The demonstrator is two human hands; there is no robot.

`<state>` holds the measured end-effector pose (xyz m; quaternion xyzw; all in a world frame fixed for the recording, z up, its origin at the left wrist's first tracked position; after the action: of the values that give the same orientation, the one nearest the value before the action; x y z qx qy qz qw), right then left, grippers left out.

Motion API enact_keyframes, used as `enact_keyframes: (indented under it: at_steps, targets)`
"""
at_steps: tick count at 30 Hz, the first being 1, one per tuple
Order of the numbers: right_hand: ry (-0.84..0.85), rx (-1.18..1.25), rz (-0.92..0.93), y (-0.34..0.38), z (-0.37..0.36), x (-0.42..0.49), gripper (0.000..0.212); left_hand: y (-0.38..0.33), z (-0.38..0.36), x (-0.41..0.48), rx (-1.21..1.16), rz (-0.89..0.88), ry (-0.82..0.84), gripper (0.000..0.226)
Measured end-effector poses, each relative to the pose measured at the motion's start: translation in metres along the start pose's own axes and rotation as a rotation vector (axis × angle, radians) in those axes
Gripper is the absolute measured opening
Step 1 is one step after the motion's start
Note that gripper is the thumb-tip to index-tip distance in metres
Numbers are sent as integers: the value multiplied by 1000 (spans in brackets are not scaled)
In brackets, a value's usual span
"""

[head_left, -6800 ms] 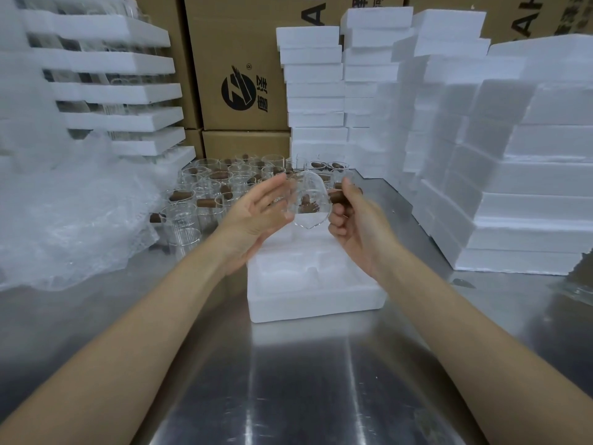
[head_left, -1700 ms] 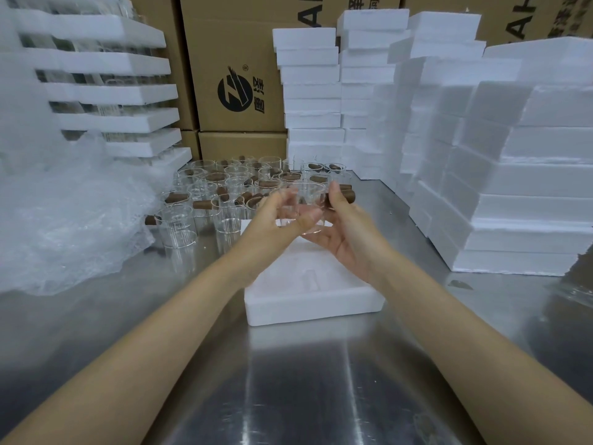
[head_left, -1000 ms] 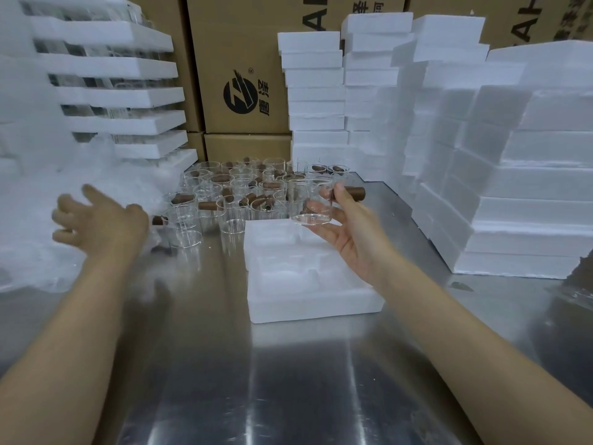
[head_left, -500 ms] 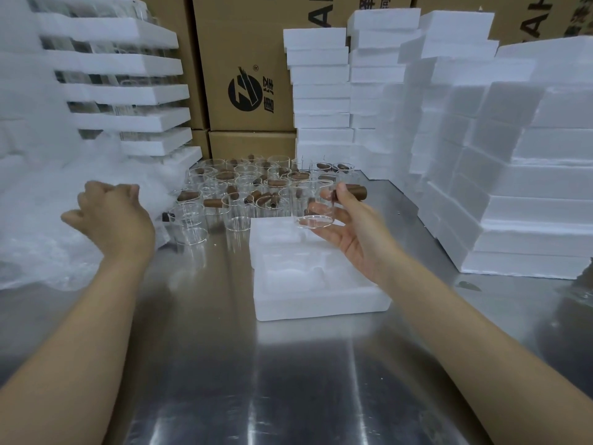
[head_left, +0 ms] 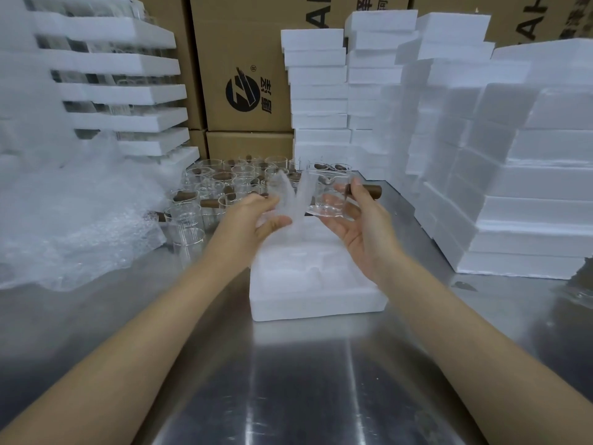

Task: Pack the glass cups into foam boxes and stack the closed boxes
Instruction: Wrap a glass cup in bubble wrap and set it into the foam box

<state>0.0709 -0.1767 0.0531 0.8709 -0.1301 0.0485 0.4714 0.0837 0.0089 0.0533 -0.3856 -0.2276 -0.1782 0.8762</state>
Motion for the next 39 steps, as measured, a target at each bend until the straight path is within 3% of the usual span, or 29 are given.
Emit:
enact_keyframes:
  at_steps: [2,5,8,14,16,19,20,22,26,28,30,32,34,36,39]
  targets:
    - [-32,3,10,2,2,0,29,9,9,4,-19,91,-62,44]
    - [-74,19,28,8,2,0,29,15,25,8,-102,152,-133,8]
    - [-123,11,30,13,5,1,28,19,33,10,-171,254,-190,21]
    - [-101,-42,8,20,6,2,32,22,37,8,-243,377,-282,23]
    - [-77,-67,10,21,4,2,28,23,37,8,-295,433,-255,24]
    - [-57,-79,65,22,3,2,13,21,36,6,-396,485,-188,8]
    - [-60,-84,93,22,3,2,10,21,35,6,-435,482,-178,18]
    - [-77,-103,137,24,4,2,13,23,34,5,-527,545,-168,35]
    - [-120,-103,234,28,8,5,22,28,35,3,-929,797,-183,16]
    - [-121,-129,258,30,10,5,28,27,41,1,-1217,823,-361,10]
    - [-98,-138,260,31,12,6,28,29,48,0,-1360,797,-574,10]
    - [-68,-122,258,30,11,5,23,30,56,-1,-1197,760,-666,16]
    - [-22,-99,237,29,8,4,24,30,62,0,-788,697,-666,22]
    - [40,-88,224,29,3,2,24,20,66,0,-477,522,-670,25]
    - [236,-158,207,31,-7,-4,27,4,64,0,-327,292,-593,14]
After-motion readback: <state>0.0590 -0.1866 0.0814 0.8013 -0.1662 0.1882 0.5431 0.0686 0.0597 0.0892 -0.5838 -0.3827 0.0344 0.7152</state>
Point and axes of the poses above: each hand's wrist, its own x-axis towards the middle knuckle, its own z-axis out of the back of the hand, y = z × x, the point moved 4 cm from there along x, towards the middle knuckle, and after that the axes turned 7 degrees about z, right-handed, at the moved point
